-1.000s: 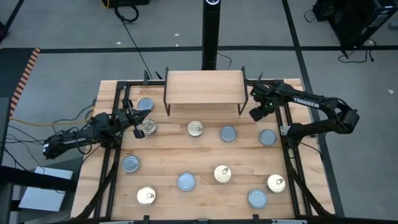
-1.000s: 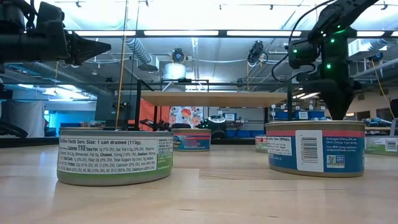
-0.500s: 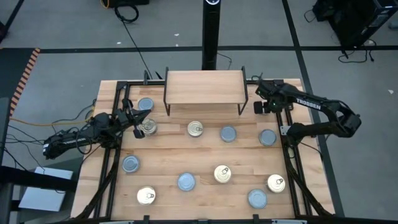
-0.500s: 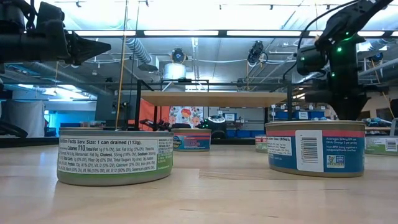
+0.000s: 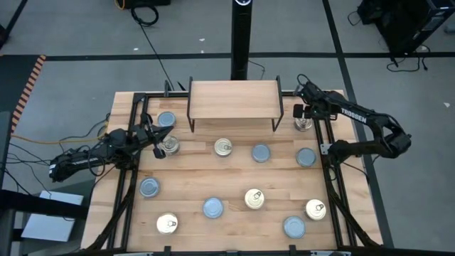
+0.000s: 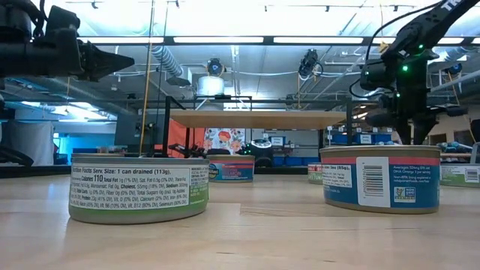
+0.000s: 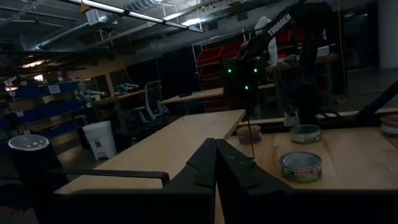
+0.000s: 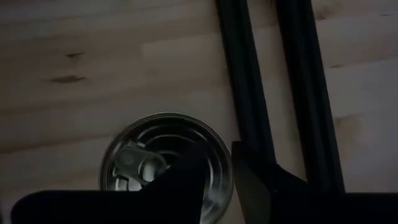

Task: Stack canned seafood by type on shelf
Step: Put the blue pink tuna can on the shelf

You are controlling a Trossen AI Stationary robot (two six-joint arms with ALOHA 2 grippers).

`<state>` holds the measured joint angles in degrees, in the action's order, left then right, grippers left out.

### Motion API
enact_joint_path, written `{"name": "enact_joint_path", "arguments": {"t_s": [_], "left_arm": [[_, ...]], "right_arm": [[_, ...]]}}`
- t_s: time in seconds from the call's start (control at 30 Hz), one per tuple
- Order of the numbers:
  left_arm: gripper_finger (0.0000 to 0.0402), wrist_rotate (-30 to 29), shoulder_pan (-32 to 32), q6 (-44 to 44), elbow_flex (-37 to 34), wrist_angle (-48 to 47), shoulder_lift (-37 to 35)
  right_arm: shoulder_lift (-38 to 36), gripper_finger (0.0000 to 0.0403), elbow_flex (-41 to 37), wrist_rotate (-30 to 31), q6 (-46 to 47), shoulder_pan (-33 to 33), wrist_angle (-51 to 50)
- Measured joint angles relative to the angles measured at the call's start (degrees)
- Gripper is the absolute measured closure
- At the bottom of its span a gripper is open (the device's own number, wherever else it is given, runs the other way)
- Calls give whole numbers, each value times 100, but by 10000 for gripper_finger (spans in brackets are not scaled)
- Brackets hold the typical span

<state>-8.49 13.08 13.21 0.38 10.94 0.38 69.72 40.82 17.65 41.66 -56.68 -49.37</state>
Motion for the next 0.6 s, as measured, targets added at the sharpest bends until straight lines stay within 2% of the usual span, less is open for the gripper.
{"name": "enact_joint_path", "arguments": {"t_s": [0.4,0.6], "left_arm": [[393,-22,-2,-2,0,-9,0],[393,-20,0,-4,0,-13,0]], "right_arm": [[520,315,-399,48,-348,-341,736],[290,342,-436,-482,-707,-350,646]]}}
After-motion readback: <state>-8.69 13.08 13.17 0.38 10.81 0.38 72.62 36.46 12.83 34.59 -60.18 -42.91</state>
